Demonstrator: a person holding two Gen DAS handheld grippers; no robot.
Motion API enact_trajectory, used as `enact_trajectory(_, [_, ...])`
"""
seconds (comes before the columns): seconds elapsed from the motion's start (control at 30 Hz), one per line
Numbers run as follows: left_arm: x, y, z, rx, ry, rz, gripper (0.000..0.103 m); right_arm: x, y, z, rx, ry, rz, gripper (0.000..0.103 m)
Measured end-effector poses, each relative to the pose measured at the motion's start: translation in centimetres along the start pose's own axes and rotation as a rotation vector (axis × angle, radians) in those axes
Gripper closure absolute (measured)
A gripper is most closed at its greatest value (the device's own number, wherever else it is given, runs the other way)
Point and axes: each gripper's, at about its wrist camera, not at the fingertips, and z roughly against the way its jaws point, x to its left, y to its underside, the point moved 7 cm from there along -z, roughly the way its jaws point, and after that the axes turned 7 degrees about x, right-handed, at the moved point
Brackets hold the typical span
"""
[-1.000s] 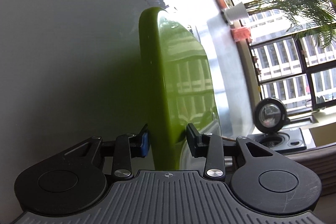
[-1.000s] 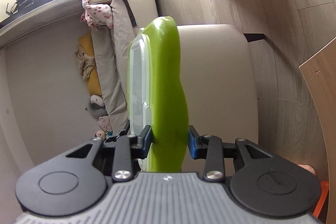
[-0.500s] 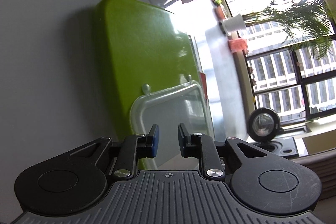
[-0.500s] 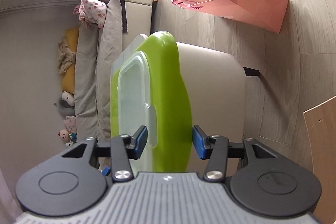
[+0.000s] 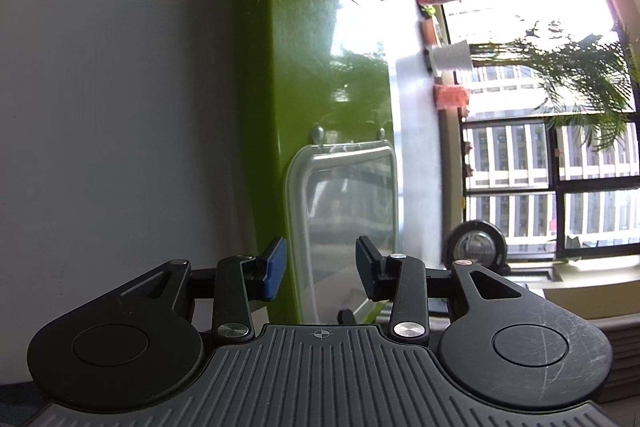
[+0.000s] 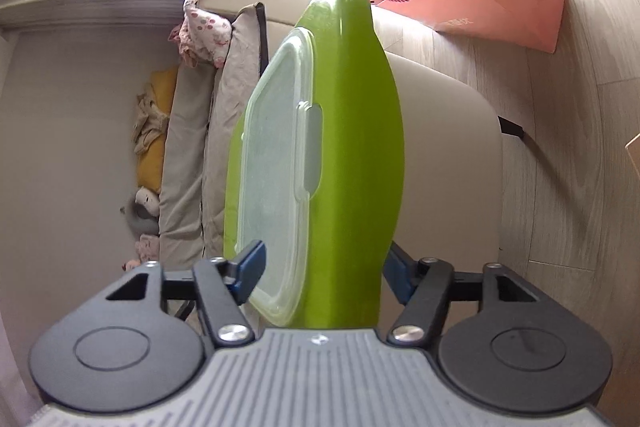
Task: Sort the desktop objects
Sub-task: 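Grip the lime-green lid edges with both tools and tilt it up, then lift the lid with both tools and carry it over the bin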
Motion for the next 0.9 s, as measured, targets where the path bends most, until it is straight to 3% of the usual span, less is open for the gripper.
enact_trajectory(0.07, [0.0, -0.2, 0.5, -0.01, 0.023, 0.005, 0.034, 0.0, 0.2, 0.0, 0.025, -0.021, -0.064, 0.057])
enact_trajectory(0.23, [-0.6, -0.6, 0.6, -0.009, 0.063, -0.016, 0.011, 1.5, -0.8, 2.9, 0.13, -0.131, -0.249, 0.069])
enact_trajectory(0.47, [-2.0, -2.4, -2.9, 0.045, 0.075, -0.052, 0.006, 1.7, -2.5, 7.4, 0.287, -0.152, -0.336, 0.073])
enact_trajectory(0.57, [-2.7, -2.8, -5.1, 0.094, -0.043, -0.149, 0.005, 1.5, -2.6, 8.6, 0.329, -0.168, -0.304, 0.075])
enact_trajectory(0.63, [-2.8, -2.7, -5.7, 0.089, -0.082, -0.173, 0.005, 1.0, -2.9, 9.2, 0.334, -0.157, -0.278, 0.074])
enact_trajectory(0.7, [-2.7, -2.5, -5.5, 0.065, -0.098, -0.158, 0.015, 0.5, -3.1, 9.5, 0.342, -0.161, -0.269, 0.074])
enact_trajectory(0.73, [-2.7, -2.4, -5.2, 0.055, -0.104, -0.165, 0.046, 0.3, -3.2, 9.6, 0.337, -0.161, -0.269, 0.074])
enact_trajectory(0.83, [-4.0, -1.6, -3.3, 0.022, -0.073, -0.21, 0.062, -0.4, -3.9, 10.0, 0.289, -0.137, -0.271, 0.069])
enact_trajectory(0.9, [-5.8, -1.1, -1.9, -0.017, -0.073, -0.272, 0.066, -0.7, -4.2, 10.0, 0.268, -0.117, -0.277, 0.066])
